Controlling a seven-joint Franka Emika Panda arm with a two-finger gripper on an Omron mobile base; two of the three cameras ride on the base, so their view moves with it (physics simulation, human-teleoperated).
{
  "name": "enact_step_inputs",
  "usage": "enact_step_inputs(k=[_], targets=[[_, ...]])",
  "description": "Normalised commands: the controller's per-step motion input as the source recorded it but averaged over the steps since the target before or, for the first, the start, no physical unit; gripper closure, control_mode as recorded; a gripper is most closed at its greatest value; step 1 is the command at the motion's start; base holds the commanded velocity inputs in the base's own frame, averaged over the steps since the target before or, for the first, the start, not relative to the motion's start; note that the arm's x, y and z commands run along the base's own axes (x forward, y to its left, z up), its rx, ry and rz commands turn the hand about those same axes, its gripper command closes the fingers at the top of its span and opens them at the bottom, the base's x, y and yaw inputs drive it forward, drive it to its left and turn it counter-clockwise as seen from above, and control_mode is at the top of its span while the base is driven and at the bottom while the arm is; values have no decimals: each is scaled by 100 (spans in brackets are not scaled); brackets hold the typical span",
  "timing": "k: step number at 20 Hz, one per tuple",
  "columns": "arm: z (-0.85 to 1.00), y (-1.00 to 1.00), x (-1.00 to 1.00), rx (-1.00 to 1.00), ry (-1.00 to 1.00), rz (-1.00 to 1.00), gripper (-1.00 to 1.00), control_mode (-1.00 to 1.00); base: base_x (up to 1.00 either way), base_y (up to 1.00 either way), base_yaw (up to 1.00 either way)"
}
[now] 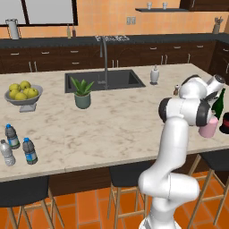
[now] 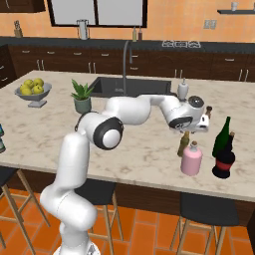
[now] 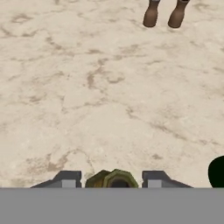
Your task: Move the plastic bottles in the middle to the plastics group, and the glass bottles in the middle to the glass group.
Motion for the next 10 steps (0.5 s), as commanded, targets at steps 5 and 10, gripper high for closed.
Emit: enact_step_inputs(k=[5, 10], targets=[[-9, 3, 1, -7, 0, 3, -100, -100, 0, 0, 0], [1, 1, -9, -2, 0, 2, -100, -100, 0, 0, 0]])
